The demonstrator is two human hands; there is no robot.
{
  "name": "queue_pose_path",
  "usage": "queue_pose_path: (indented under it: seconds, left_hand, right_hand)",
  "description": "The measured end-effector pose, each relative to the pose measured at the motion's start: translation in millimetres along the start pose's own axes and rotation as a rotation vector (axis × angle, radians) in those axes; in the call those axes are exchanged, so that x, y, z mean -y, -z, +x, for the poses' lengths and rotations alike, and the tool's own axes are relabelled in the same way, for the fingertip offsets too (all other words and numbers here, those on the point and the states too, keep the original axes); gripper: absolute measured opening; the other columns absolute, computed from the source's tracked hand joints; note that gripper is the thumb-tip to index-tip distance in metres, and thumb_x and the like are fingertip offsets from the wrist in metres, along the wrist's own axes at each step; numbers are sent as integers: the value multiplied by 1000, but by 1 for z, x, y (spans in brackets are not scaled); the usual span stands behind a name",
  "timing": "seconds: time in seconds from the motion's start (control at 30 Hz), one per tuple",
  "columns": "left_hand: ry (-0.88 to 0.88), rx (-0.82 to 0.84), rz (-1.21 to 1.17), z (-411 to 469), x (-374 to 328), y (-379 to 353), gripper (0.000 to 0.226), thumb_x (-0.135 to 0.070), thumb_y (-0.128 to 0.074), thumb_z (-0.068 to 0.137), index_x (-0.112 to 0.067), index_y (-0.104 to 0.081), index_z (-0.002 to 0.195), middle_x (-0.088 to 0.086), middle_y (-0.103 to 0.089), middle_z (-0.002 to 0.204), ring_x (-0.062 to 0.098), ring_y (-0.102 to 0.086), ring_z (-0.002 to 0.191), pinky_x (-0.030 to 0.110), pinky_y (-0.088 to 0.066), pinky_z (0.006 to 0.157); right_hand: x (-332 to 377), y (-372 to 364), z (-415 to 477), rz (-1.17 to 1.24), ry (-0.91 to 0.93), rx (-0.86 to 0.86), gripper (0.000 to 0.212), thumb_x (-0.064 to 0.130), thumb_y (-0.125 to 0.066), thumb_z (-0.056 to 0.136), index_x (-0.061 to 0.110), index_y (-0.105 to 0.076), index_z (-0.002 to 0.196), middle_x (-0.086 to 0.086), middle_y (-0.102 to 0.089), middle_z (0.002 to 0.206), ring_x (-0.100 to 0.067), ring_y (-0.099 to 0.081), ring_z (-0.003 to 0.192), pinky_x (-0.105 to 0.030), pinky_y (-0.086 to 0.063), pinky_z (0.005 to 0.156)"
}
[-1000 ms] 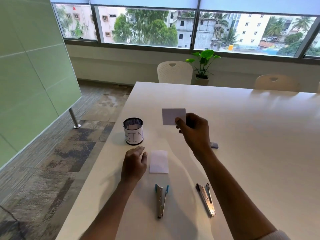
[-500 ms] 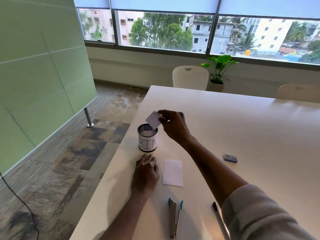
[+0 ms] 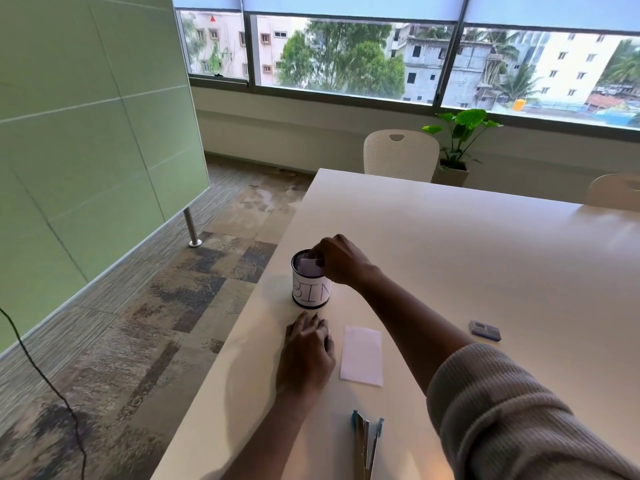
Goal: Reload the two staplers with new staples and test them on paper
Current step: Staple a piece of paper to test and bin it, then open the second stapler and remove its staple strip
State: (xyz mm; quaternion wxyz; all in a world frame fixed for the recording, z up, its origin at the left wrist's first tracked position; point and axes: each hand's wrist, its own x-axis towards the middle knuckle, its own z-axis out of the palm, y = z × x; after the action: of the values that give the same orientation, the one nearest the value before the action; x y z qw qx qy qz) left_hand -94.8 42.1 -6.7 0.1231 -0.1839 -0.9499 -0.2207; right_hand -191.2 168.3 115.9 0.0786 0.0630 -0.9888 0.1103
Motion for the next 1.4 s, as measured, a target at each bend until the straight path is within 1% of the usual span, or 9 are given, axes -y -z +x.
queue_pose_path:
  seconds: [0.43,0.57,0.67,0.8,0.9,1.0,1.13,1.3,1.4]
  left_hand:
    - [9,-1,-9,0,-1,1,37,-24,-55,88,-11,-71,119,4,-70,124,23,-58,125,36,-47,106]
    - [0,1,-15,1,0,1,37,-24,-54,88,-10,-71,118,5,-70,124,24,-58,124,37,-47,105]
    - [-9,-16,-22,2,2,0,35,-22,-56,85,-9,-72,113,6,-72,118,25,-59,121,36,-48,102]
    - [-23,-32,-29,2,2,0,32,-21,-57,86,-10,-73,112,8,-72,118,27,-60,120,38,-50,102]
    - [-39,-44,-21,2,3,0,28,-18,-62,84,-9,-74,107,9,-73,114,28,-62,117,38,-51,99]
    - [-30,-54,-30,4,4,-1,29,-16,-61,82,-7,-74,105,12,-74,112,32,-63,113,39,-51,97]
    - [-32,-45,-58,4,6,-2,38,-21,-51,82,-7,-72,111,13,-72,116,32,-62,114,39,-49,98]
    - [44,-64,-214,2,4,1,40,-9,-67,82,-1,-67,121,22,-70,114,38,-65,105,41,-52,94]
    - [56,-73,-247,-3,-3,3,40,-7,-69,82,1,-66,122,19,-71,117,37,-66,105,39,-49,96]
  right_hand:
    - [-5,-6,10,96,-94,53,29,18,-73,83,24,-76,111,-11,-69,110,-28,-65,99,-34,-57,80]
    - [-9,-2,3,220,-84,-82,23,10,-66,81,20,-80,97,-6,-78,98,-27,-68,93,-34,-57,81]
    - [-13,9,-11,368,-135,-222,18,12,-71,82,19,-81,95,4,-79,99,-10,-63,79,-18,-45,80]
    - [-22,32,-46,445,-155,-360,10,18,-74,84,19,-81,92,8,-79,95,-11,-62,63,-16,-43,73]
    - [-33,50,-80,518,-203,-420,9,19,-75,86,16,-81,93,8,-78,94,-13,-69,67,-11,-47,71]
    - [-48,63,-117,570,-255,-459,8,21,-75,86,18,-80,93,9,-77,89,-14,-70,72,-19,-53,72]
    - [-66,72,-177,564,-353,-475,6,25,-76,86,23,-78,91,14,-75,84,-8,-69,69,-15,-51,69]
    - [-77,58,-254,487,-511,-453,9,28,-77,85,22,-78,92,15,-75,89,4,-66,64,2,-39,64]
    - [-76,39,-295,408,-587,-406,19,37,-77,83,22,-78,95,15,-75,95,2,-66,61,-5,-44,67]
